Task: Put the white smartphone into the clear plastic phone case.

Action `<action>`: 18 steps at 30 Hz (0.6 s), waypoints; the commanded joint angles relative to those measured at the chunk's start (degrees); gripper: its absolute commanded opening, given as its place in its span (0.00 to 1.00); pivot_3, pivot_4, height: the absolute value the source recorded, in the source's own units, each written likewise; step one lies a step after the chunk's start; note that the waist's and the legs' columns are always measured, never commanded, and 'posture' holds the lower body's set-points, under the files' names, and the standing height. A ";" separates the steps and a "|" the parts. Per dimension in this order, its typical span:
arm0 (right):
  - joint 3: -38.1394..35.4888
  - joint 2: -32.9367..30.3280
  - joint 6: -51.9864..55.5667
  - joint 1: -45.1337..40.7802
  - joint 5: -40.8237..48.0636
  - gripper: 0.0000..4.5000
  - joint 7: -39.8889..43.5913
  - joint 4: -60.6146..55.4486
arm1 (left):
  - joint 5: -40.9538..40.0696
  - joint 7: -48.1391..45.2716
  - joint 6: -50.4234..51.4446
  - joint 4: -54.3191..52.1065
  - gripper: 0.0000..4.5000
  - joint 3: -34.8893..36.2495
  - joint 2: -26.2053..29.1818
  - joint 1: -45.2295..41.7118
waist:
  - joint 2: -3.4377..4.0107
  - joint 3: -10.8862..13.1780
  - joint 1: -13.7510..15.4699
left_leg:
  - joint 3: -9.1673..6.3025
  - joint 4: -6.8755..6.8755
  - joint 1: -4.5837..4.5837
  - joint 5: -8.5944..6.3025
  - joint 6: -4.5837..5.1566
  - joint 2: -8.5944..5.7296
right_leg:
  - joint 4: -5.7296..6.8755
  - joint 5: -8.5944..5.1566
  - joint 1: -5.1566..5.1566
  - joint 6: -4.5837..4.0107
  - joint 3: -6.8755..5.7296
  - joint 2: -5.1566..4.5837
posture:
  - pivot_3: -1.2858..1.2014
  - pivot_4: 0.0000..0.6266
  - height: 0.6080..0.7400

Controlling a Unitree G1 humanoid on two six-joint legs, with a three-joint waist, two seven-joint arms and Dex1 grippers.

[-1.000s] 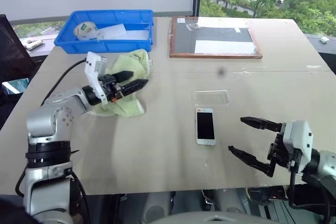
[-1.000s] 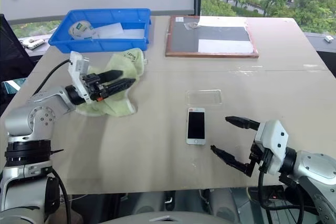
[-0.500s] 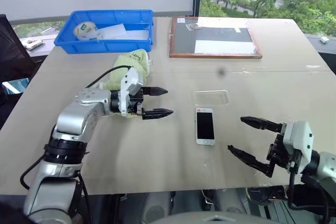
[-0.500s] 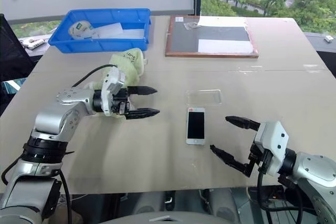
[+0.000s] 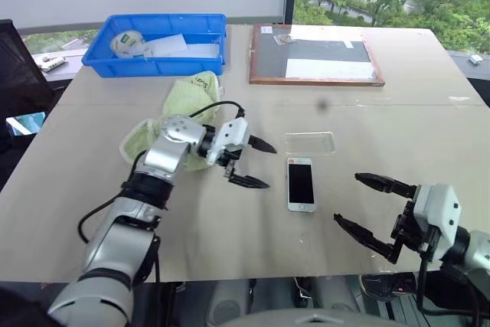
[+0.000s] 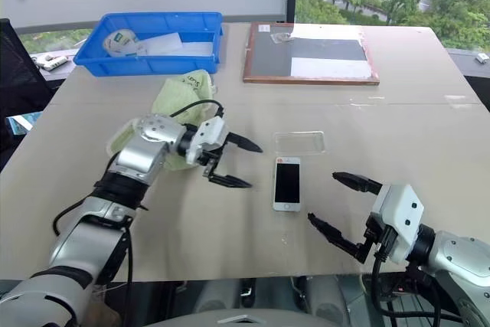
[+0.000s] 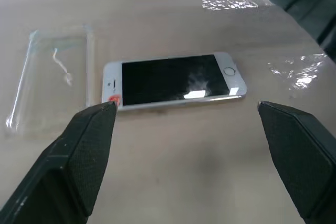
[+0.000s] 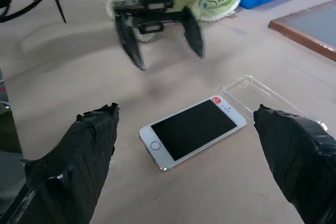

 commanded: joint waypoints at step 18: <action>-0.98 -1.24 2.71 -2.59 0.36 1.00 -3.79 -3.50 | 8.75 16.34 13.76 4.22 0.63 -1.34 -9.16 -7.49 | -0.01 0.01 -0.35 | -0.03 0.04 -0.01 0.00 0.00 0.00 | 0.03 0.00 0.00 0.02 0.01 0.02 | 0.52 0.24 1.00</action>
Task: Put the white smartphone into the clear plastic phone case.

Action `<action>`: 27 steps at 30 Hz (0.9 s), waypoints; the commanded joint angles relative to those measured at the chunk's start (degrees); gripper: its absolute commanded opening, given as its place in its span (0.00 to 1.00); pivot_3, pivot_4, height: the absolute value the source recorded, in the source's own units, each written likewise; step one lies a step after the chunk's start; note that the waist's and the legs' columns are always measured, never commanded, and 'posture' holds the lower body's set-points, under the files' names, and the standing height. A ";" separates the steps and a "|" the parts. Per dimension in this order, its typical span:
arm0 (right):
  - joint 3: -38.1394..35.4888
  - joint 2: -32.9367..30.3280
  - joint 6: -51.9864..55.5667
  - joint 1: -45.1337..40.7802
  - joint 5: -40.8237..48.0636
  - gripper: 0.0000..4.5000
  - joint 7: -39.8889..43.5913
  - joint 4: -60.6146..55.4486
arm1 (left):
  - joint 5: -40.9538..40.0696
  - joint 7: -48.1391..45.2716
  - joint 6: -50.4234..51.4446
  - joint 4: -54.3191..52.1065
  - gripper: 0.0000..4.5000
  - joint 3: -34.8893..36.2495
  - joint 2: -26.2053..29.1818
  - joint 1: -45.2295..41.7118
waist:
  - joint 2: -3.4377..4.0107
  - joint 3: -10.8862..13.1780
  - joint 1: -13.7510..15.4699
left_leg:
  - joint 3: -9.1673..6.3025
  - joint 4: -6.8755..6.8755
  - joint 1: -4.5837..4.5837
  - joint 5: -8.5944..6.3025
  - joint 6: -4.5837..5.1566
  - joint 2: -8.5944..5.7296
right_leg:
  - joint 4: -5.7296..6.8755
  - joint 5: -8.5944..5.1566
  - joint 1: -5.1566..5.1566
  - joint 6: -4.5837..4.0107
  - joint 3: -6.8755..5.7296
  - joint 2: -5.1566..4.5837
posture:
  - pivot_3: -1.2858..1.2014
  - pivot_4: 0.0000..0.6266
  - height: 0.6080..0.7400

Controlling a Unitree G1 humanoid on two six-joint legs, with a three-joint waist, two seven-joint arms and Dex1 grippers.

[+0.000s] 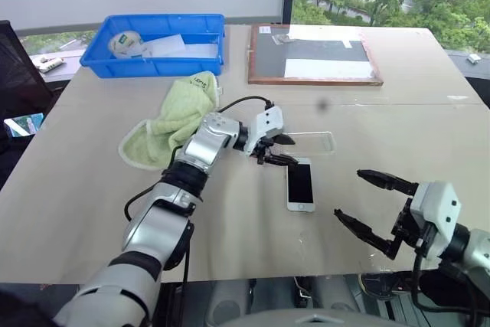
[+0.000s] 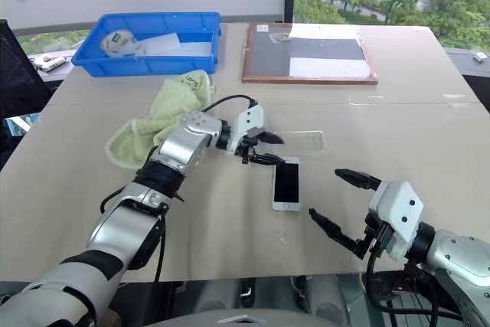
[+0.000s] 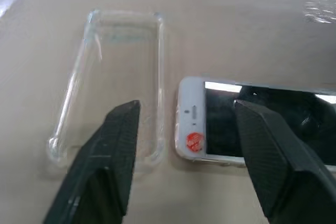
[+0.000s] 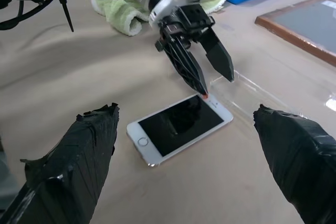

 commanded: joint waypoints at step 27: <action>0.14 0.64 0.49 1.10 -0.66 1.00 -1.42 -2.70 | 4.79 0.76 -5.78 6.00 0.02 0.24 -1.87 -3.32 | 0.00 -0.01 -0.13 | 0.00 0.00 0.01 0.00 0.00 0.01 | 0.01 0.00 0.00 0.00 0.00 0.01 | 0.52 0.24 1.00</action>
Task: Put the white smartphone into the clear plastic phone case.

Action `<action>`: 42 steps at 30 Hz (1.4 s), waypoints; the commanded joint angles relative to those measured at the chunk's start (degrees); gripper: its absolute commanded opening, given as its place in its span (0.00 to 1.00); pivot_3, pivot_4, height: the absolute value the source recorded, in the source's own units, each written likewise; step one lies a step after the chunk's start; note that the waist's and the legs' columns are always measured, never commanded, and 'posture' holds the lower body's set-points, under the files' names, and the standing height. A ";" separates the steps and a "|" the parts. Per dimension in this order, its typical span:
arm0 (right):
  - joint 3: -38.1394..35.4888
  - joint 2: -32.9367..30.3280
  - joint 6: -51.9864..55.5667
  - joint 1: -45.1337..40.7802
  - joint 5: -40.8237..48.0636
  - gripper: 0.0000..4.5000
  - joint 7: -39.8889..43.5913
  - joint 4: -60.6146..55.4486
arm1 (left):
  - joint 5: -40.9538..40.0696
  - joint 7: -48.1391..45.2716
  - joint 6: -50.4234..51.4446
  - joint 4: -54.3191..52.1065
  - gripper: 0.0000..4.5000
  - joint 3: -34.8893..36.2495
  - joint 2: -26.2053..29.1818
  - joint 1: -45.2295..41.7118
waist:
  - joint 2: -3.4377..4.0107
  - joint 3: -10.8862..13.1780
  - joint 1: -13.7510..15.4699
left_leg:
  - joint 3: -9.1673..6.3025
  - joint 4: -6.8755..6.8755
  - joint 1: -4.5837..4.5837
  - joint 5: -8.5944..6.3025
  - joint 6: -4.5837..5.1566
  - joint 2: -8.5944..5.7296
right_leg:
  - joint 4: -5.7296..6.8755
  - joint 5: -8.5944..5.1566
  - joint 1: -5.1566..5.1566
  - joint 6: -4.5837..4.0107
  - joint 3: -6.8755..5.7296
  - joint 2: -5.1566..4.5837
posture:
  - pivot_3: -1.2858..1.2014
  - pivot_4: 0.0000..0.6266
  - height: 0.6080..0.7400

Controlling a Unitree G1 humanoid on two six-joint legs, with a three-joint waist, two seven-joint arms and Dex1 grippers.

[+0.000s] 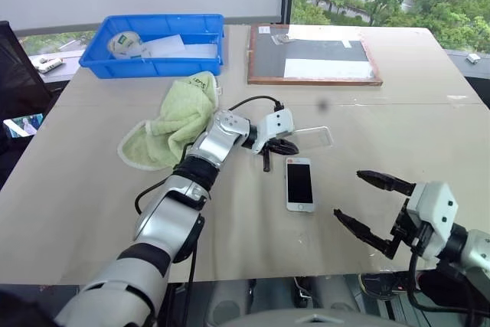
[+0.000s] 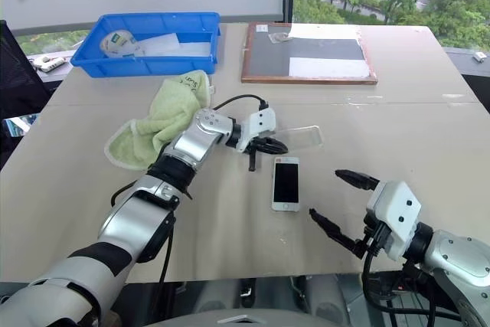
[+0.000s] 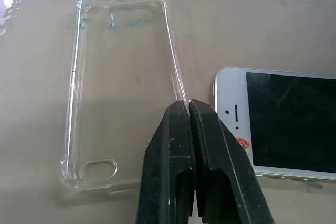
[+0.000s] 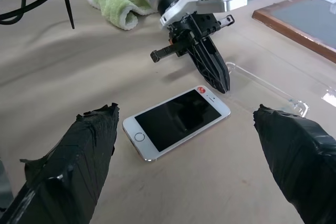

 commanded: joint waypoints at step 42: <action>20.24 5.05 23.53 -25.37 -5.89 1.00 -11.58 12.30 | -26.54 -3.51 19.56 -51.22 0.83 15.93 26.45 35.38 | 0.14 0.02 -0.14 | 0.06 -0.05 0.01 -0.01 0.00 0.16 | 0.01 -0.01 -0.06 -0.02 0.00 -0.16 | 0.52 0.24 1.00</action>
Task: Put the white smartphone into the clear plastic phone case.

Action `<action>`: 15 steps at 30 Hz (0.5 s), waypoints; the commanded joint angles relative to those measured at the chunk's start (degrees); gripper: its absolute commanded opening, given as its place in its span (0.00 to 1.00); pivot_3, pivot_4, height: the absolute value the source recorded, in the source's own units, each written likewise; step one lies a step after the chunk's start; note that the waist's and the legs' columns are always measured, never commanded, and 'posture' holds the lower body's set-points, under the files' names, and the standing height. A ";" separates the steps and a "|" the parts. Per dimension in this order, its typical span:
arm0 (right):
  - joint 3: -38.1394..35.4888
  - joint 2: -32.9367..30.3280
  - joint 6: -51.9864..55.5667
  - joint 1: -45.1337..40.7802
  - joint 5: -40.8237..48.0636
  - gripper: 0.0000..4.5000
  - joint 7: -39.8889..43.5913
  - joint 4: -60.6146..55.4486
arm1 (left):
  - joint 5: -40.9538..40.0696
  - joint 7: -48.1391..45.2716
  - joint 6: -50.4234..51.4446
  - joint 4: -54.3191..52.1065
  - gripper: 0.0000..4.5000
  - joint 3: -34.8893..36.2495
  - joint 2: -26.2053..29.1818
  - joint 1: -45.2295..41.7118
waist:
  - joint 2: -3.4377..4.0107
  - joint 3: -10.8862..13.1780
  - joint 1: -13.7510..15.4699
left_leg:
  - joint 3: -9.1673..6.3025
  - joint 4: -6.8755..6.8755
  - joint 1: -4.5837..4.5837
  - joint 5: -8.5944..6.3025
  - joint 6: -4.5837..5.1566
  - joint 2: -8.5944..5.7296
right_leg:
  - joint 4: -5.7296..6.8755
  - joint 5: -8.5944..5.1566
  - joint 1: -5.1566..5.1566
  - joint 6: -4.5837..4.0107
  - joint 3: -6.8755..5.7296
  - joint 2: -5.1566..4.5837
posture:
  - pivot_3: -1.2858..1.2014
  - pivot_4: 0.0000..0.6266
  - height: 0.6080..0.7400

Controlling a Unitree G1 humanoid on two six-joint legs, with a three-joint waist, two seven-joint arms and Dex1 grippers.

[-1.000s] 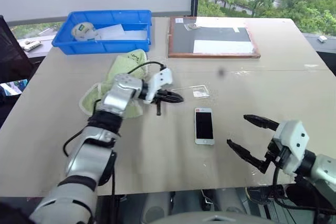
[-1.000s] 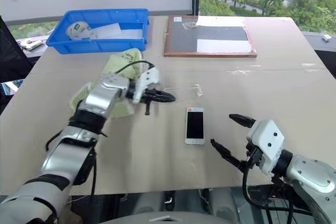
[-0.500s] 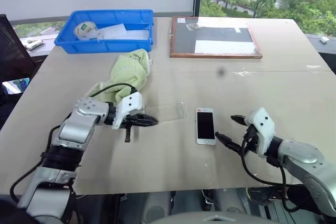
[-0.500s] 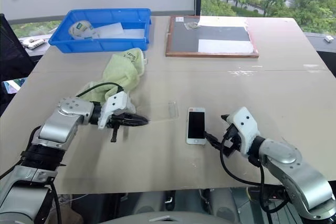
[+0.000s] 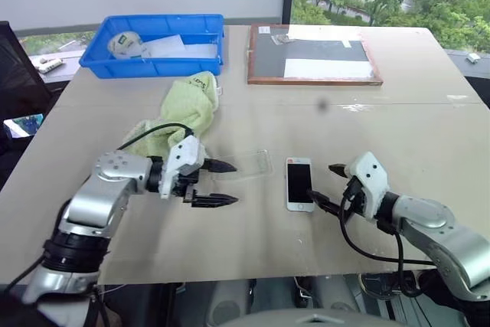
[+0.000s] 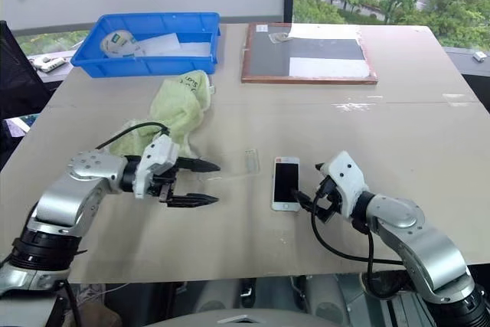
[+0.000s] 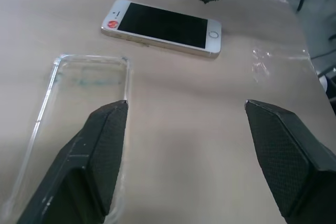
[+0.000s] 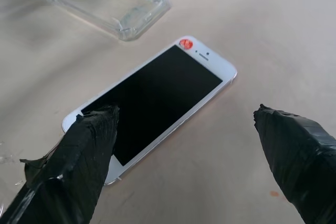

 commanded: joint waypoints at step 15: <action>-2.14 -3.04 2.36 -1.54 0.43 1.00 1.72 -3.31 | -3.34 2.12 23.70 -2.94 0.83 -16.69 -4.74 -15.07 | 0.00 0.00 0.05 | -0.04 0.00 0.00 0.00 0.00 -0.10 | 0.01 0.00 0.00 0.01 0.00 0.15 | 0.52 0.24 1.00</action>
